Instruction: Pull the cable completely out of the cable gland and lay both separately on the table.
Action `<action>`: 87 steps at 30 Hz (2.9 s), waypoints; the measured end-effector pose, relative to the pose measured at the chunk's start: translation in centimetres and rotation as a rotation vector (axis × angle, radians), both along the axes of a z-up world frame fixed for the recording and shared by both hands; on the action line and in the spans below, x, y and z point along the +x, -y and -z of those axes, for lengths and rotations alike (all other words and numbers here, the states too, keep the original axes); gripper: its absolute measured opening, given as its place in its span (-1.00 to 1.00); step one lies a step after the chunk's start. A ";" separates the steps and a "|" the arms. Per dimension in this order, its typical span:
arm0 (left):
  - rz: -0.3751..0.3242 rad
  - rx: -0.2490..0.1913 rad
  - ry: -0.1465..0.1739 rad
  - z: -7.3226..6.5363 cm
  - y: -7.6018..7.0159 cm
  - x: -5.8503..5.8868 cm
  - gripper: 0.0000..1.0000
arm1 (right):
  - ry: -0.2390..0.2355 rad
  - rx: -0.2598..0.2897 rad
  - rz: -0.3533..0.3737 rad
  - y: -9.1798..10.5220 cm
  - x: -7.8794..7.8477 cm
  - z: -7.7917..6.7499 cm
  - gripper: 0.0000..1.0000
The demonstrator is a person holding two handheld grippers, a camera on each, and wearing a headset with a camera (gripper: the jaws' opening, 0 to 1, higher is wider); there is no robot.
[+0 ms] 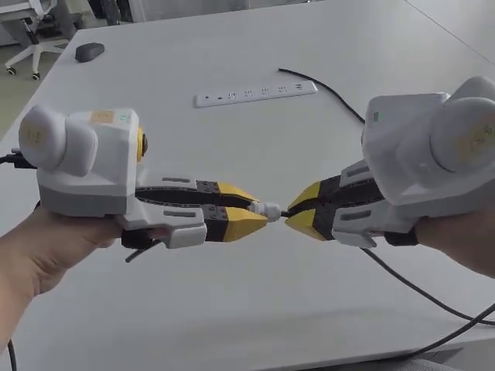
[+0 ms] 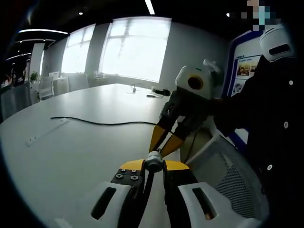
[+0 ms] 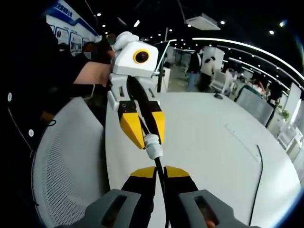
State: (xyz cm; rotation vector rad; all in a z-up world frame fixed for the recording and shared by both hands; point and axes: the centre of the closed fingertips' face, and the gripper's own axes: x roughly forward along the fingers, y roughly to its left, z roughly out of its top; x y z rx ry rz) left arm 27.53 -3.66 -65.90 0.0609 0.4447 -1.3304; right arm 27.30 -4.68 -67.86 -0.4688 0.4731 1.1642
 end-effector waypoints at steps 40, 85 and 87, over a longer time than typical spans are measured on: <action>-0.025 -0.004 0.004 -0.2 -0.7 0.4 -0.71 | -0.123 -0.026 0.279 8.3 1.0 3.3 -1.00; -0.030 0.011 0.005 0.2 -1.5 1.0 -0.71 | -0.029 0.026 -0.040 -1.8 0.2 -0.2 -0.90; -0.027 0.011 0.004 0.1 -1.5 0.9 -0.71 | -0.015 0.021 -0.037 -1.8 0.4 -0.2 -0.98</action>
